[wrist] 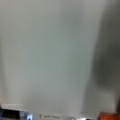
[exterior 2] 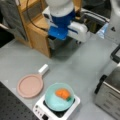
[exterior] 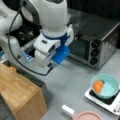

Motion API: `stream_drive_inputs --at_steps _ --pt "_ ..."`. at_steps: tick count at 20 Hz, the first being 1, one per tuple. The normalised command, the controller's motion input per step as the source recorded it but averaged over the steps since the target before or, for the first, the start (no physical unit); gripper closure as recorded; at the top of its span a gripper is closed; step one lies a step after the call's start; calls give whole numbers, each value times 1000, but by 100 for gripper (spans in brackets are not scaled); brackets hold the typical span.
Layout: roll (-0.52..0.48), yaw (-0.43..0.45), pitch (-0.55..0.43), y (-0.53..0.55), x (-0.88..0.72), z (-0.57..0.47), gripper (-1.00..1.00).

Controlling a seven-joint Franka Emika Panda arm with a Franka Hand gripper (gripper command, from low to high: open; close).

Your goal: Pick up the pan. Place the pan on the table. Pick up the bowl. Place the bowl on the stove.

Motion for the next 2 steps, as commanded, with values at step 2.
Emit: stream_drive_inputs --at_steps 2 --pt "5 -73 -220 178 -344 -188 -100"
